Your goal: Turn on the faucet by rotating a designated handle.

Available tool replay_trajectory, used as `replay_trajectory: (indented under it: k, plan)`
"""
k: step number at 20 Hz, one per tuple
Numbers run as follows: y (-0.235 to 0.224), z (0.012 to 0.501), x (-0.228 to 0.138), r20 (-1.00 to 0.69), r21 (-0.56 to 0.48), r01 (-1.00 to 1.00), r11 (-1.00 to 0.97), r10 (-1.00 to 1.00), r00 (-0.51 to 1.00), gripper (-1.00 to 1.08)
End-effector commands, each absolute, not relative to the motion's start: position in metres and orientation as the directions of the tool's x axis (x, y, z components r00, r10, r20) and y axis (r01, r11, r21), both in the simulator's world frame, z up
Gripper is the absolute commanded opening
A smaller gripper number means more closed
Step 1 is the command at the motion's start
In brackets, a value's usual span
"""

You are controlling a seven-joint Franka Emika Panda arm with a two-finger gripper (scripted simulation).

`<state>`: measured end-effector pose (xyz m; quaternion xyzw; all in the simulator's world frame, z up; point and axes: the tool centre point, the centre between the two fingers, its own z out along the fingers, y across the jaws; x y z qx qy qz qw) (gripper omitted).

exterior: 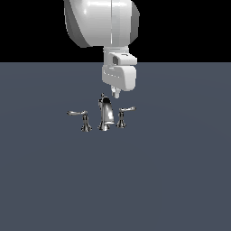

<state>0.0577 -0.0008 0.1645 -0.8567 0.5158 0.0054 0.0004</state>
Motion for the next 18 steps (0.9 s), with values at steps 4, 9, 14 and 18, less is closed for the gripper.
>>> replay_trajectory:
  k: [4, 9, 14, 18]
  plan:
    - [-0.024, 0.133, 0.087, -0.003, 0.004, -0.934, -0.357, -0.934, 0.357, -1.0]
    - [-0.042, 0.112, 0.106, 0.0, 0.002, -0.96, -0.281, -0.96, 0.281, -1.0]
    - [-0.055, 0.099, 0.117, 0.001, 0.001, -0.973, -0.23, -0.973, 0.23, -1.0]
    - [-0.06, 0.095, 0.121, 0.001, 0.0, -0.978, -0.211, -0.978, 0.211, -1.0]
